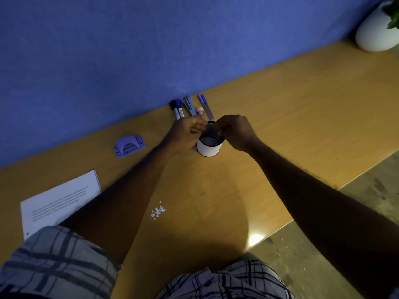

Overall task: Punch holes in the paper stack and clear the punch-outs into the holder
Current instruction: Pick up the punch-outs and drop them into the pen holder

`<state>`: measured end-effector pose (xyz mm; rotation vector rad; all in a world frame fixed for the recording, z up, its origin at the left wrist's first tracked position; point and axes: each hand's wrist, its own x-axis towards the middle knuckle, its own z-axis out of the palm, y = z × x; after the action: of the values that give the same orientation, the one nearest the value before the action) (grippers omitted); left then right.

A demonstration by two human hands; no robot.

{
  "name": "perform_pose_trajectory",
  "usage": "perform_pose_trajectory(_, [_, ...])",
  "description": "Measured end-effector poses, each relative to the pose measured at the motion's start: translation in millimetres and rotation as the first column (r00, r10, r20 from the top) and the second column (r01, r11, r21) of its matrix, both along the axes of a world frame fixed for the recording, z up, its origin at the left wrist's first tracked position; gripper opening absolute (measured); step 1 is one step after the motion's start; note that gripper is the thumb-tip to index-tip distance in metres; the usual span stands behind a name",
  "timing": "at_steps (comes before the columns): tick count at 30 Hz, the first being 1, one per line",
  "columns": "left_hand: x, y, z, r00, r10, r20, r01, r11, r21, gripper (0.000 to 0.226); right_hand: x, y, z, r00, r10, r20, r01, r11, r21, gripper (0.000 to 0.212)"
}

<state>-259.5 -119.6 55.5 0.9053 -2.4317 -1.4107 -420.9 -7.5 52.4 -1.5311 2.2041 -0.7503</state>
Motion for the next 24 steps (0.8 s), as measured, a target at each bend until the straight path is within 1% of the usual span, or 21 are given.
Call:
perform_pose_trajectory(2, [8,1,-2,1.0,-0.004,-0.018,0.005,0.999,0.045,0.04,3,3,2,1.0,0.004,0.018,-0.004,1.0,0.007,0.03])
perform_pose_trajectory(5, [25,7,0,0.999,0.007,-0.054,-0.005,0.999,0.047,0.041,12,9,6,0.996,-0.017,0.091,0.019,1.0,-0.015,0.032])
perform_pose_trajectory(8, [49,13,-1,0.996,0.045,-0.078,-0.042,0.998,0.042,0.041,30,19,9,0.957,-0.054,0.286,0.076,0.995,-0.067,0.028])
perform_pose_trajectory(10, [71,18,-6,0.997,0.055,-0.061,-0.053,0.998,0.037,0.04,45,28,5,0.924,-0.053,0.379,0.087,0.993,-0.076,0.03])
perform_pose_trajectory(12, [94,22,-13,0.998,0.058,-0.033,-0.057,0.998,0.025,0.037,61,37,-2,0.882,-0.074,0.465,0.099,0.995,-0.031,0.031])
perform_pose_trajectory(15, [127,25,-27,0.996,0.089,0.002,-0.089,0.996,0.005,0.035,85,46,-16,0.844,-0.106,0.526,0.105,0.994,0.032,0.03])
perform_pose_trajectory(19, [167,35,-43,0.991,0.135,0.019,-0.135,0.991,0.003,0.033,111,50,-30,0.741,-0.175,0.648,0.131,0.985,0.115,0.032])
perform_pose_trajectory(20, [177,39,-47,0.989,0.145,0.037,-0.145,0.989,-0.001,0.033,117,51,-33,0.733,-0.181,0.655,0.12,0.983,0.137,0.032])
perform_pose_trajectory(21, [187,43,-50,0.987,0.149,0.066,-0.149,0.989,-0.012,0.033,123,51,-36,0.747,-0.178,0.641,0.1,0.983,0.156,0.03])
perform_pose_trajectory(24, [217,54,-63,0.973,0.163,0.162,-0.153,0.986,-0.071,0.036,144,50,-45,0.855,-0.115,0.505,0.01,0.979,0.205,0.023])
